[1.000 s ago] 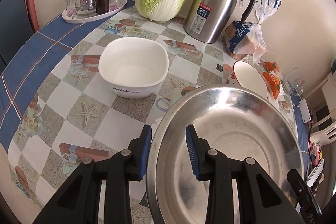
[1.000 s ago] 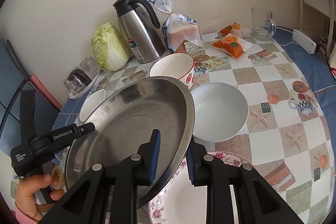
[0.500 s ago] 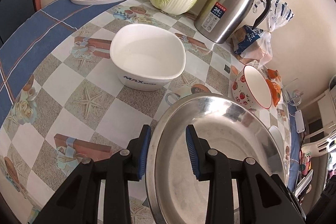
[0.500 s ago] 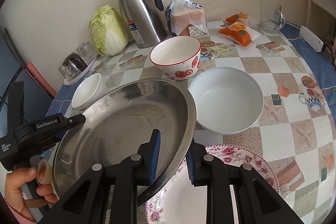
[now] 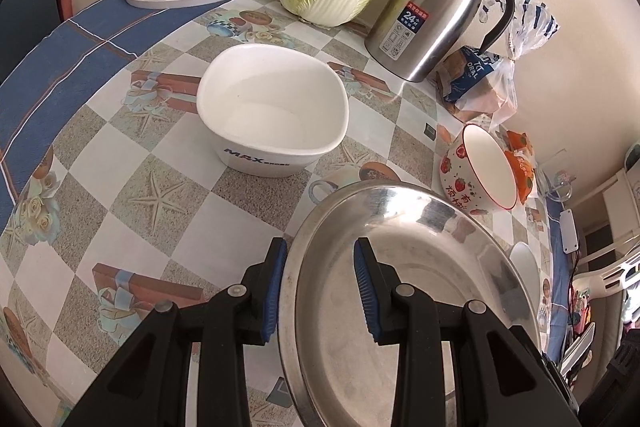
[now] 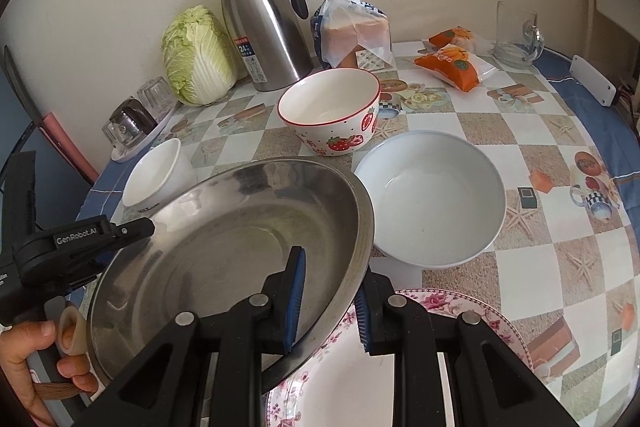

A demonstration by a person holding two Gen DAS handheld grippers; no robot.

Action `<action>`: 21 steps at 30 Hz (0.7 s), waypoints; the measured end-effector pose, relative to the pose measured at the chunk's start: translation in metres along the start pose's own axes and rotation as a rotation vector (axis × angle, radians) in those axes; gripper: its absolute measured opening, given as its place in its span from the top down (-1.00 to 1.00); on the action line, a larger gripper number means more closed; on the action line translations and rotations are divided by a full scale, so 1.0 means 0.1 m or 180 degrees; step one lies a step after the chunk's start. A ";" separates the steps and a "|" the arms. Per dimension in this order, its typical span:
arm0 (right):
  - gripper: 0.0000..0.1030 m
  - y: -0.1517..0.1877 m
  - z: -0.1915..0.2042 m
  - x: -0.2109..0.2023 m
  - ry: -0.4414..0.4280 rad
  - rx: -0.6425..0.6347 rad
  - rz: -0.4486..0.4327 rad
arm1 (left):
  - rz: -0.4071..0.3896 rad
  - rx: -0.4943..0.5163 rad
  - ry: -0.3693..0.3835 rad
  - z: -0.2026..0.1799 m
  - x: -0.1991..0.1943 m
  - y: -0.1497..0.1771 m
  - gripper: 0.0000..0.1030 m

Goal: Organize plates and bowls
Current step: 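Carry the basin with the left gripper toward the white MAX bowl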

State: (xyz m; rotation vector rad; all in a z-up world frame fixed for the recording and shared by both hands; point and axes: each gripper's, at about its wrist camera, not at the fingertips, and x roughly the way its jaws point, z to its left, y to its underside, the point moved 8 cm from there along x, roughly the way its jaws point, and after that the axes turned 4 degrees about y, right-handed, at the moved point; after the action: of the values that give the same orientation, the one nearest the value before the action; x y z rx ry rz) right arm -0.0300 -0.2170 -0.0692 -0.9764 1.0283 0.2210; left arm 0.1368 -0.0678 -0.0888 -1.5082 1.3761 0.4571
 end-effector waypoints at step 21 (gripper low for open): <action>0.52 0.06 -0.04 0.21 0.0038 0.0017 0.0150 | 0.0125 0.0219 -0.0202 0.02 0.14 0.03 0.32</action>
State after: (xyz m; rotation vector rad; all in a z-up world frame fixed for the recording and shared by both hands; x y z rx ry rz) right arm -0.0247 -0.2219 -0.0904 -0.9504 1.0632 0.2515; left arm 0.1384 -0.0726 -0.1022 -1.4018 1.3606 0.4735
